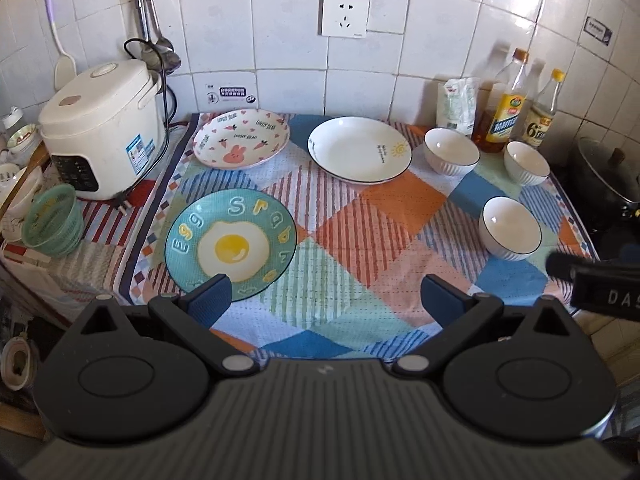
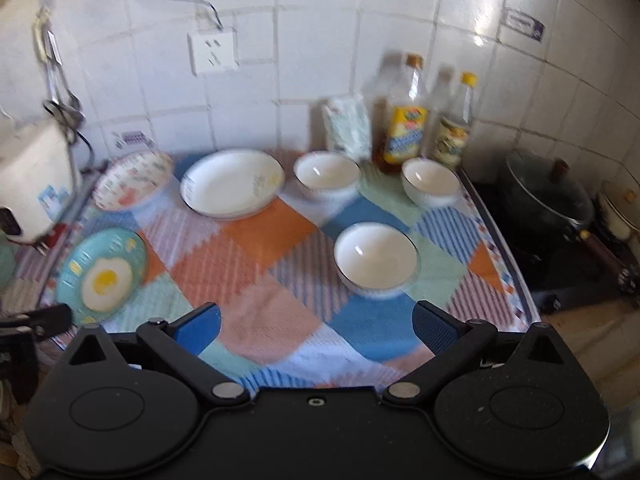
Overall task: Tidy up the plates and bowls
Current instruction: 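Move both grippers down to the rim of the teal egg plate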
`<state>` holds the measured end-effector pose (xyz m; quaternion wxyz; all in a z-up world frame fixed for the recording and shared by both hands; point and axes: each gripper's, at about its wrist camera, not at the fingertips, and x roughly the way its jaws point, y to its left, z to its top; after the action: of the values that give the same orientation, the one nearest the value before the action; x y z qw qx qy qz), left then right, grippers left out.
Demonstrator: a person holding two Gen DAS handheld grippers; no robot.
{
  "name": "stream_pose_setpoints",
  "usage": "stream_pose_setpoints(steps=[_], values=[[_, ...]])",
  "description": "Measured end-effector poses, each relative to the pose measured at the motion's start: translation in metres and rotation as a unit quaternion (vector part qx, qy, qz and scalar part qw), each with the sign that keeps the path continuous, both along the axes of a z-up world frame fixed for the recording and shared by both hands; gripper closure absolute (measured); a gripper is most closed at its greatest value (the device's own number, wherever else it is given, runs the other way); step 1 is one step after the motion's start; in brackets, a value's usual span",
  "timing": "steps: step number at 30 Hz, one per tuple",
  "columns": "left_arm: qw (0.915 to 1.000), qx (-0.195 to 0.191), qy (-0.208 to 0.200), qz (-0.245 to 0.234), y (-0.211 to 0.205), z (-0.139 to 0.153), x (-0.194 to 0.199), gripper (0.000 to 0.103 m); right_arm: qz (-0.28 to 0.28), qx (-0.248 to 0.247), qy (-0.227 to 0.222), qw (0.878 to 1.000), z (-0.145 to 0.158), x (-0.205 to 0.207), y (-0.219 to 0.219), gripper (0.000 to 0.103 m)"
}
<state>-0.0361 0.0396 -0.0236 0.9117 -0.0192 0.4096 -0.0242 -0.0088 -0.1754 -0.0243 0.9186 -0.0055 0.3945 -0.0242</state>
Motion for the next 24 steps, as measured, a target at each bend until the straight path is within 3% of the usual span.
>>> stream_pose_setpoints(steps=[5,7,10,15,19,23,24], values=[[0.9997,-0.009,-0.021,-0.013,0.028,-0.012,0.007,0.002,0.081,0.013,-0.104,0.991,-0.016,0.006,0.013,0.0],[0.9995,-0.018,-0.022,-0.016,0.045,-0.023,0.016,0.002,0.121,0.02,-0.122,0.985,-0.026,0.02,0.02,0.0],[0.9993,-0.015,-0.032,-0.007,0.068,-0.041,0.028,0.002,0.16,0.052,-0.097,0.981,-0.044,0.047,0.036,0.003],[0.9989,0.037,-0.027,0.006,0.095,-0.072,0.055,0.002,0.185,0.147,-0.048,0.97,-0.084,0.083,0.064,0.007],[0.9998,-0.006,-0.005,0.019,0.124,-0.099,0.077,0.003,0.182,0.177,-0.006,0.967,-0.118,0.102,0.091,0.013],[0.9988,0.016,0.032,0.034,0.141,-0.135,0.103,0.012,0.175,0.212,0.046,0.96,-0.15,0.123,0.109,0.022],[0.9981,0.016,0.044,0.039,0.147,-0.145,0.109,0.018,0.169,0.223,0.059,0.958,-0.157,0.128,0.112,0.022]])
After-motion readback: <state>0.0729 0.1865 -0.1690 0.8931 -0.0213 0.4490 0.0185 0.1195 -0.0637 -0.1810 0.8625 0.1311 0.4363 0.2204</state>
